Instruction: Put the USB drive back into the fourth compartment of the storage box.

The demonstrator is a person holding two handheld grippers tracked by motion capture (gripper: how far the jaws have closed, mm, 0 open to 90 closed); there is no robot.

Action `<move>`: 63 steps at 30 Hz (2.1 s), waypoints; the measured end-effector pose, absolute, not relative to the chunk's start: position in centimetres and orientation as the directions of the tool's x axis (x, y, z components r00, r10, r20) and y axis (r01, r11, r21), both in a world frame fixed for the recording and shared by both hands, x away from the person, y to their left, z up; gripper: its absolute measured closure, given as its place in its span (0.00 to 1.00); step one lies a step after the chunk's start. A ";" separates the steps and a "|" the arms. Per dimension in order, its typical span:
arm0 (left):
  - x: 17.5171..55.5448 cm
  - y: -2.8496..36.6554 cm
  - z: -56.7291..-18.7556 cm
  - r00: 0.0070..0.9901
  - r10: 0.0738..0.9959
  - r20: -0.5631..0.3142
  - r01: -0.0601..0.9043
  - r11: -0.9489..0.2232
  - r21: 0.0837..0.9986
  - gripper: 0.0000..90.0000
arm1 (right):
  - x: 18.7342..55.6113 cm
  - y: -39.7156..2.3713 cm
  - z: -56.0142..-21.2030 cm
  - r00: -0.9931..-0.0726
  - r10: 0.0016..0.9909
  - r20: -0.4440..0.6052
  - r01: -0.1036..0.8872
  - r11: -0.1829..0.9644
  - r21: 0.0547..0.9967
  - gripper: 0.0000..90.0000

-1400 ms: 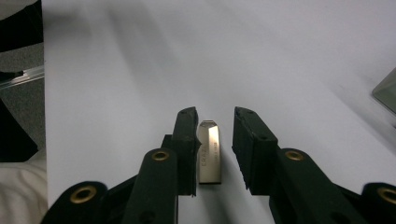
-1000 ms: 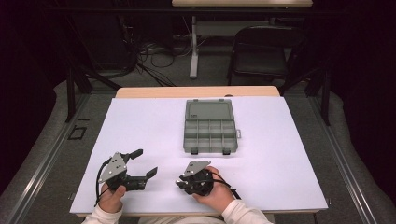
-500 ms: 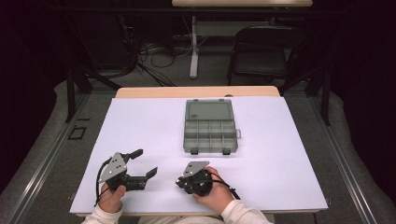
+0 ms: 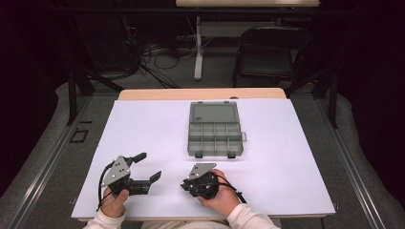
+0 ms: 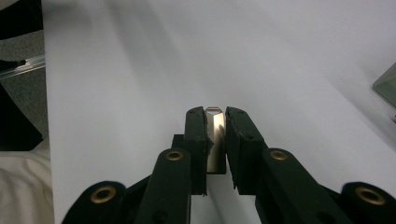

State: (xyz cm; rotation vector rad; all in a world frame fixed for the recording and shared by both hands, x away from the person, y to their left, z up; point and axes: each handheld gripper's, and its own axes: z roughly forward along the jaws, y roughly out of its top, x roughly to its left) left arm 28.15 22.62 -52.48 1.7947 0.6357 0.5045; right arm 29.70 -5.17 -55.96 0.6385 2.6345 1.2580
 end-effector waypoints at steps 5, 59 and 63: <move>28.2 22.6 -52.5 0.765 0.644 0.027 0.172 -0.245 0.954 0.18 | 29.8 -5.5 -55.4 -0.894 0.445 0.052 0.317 0.545 0.776 0.88; 28.3 22.5 -52.6 0.771 0.636 0.027 0.176 -0.254 0.951 0.18 | 32.6 -12.8 -49.4 -0.801 0.592 0.083 0.382 0.400 0.833 0.88; 28.3 22.5 -52.6 0.770 0.637 0.030 0.176 -0.257 0.950 0.18 | 32.9 -13.5 -49.1 -0.787 0.611 0.080 0.386 0.387 0.837 0.88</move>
